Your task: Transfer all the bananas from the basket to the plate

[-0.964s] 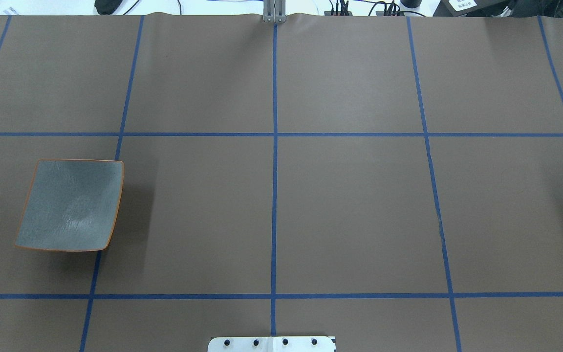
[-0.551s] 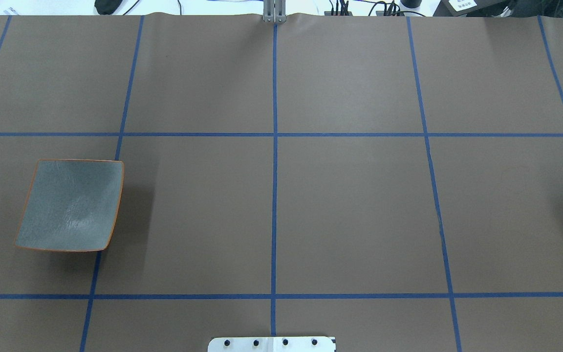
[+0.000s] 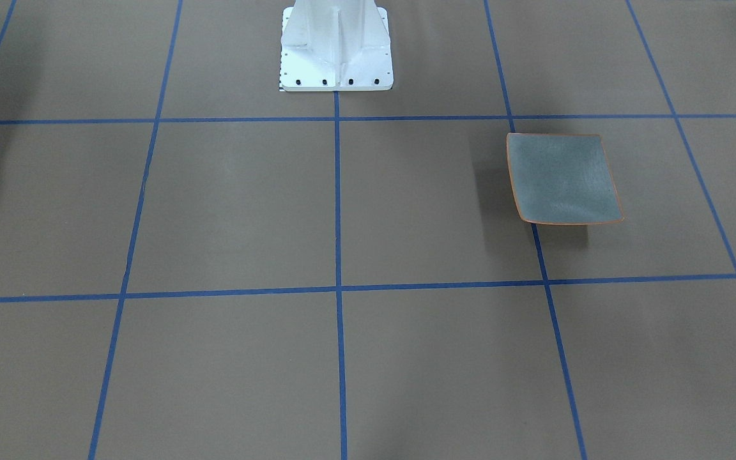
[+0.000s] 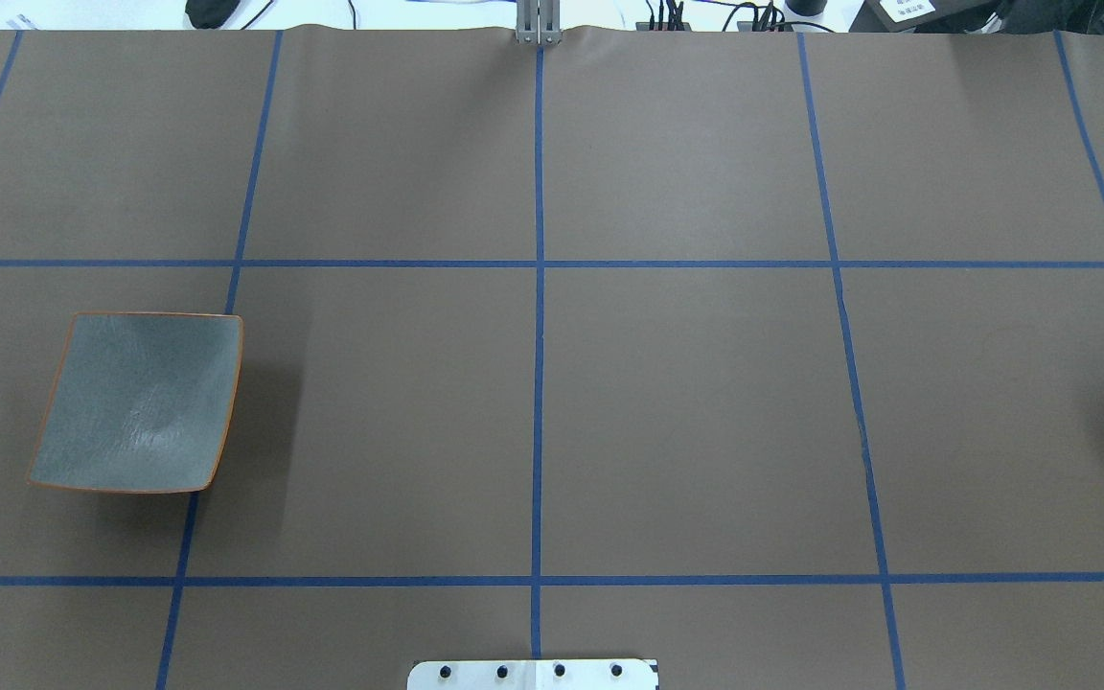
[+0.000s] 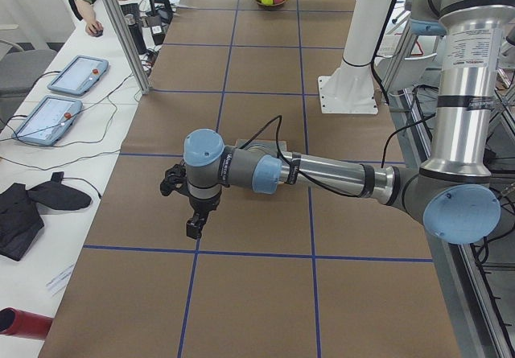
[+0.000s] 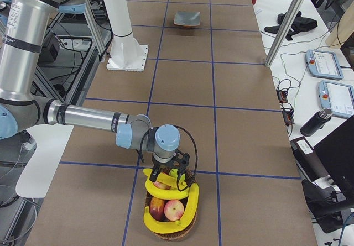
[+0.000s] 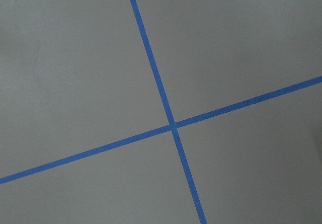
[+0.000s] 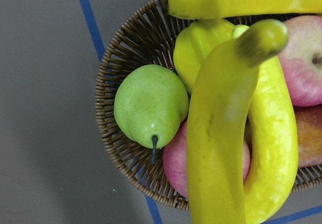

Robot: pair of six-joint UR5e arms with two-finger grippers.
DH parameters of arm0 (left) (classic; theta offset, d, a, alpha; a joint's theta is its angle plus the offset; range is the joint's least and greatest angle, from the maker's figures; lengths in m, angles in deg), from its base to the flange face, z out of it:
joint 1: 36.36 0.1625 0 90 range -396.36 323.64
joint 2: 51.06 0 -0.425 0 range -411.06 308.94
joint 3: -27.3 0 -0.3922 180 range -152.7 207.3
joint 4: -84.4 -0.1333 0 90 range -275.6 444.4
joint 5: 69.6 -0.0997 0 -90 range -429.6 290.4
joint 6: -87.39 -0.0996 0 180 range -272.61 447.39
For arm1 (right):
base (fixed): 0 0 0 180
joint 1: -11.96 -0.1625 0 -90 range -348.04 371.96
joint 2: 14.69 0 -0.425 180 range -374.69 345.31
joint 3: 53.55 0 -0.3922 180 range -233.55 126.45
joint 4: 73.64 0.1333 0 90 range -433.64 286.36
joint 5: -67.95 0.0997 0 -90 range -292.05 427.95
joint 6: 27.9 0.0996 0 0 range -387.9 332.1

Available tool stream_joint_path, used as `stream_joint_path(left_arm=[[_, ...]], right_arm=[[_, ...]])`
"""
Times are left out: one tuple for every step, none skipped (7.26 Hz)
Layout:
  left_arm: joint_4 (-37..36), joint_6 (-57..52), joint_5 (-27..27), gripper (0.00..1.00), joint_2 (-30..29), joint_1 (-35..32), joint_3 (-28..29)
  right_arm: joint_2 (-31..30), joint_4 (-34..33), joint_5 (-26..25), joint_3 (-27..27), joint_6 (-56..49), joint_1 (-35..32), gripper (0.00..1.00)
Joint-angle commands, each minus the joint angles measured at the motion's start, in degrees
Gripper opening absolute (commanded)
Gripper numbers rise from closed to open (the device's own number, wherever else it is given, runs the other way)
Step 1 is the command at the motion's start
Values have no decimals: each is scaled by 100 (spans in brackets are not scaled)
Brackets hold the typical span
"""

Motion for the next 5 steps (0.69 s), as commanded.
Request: stream_joint_path(left_arm=[[0,-1,17,100,0,-6,-17],[0,-1,18,100,8,-6,-61],[0,-9,18,100,8,-6,-70],[0,-1,18,100,8,-6,-148],[0,-1,18,100,17,-6,-166]], right_arm=[[-20,8,0,137,-17,33,98],[-20,17,0,155,9,42,97],[-20,17,-9,164,53,59,91],[-12,26,-9,260,19,68,91],[-12,26,-9,295,1,77,91]])
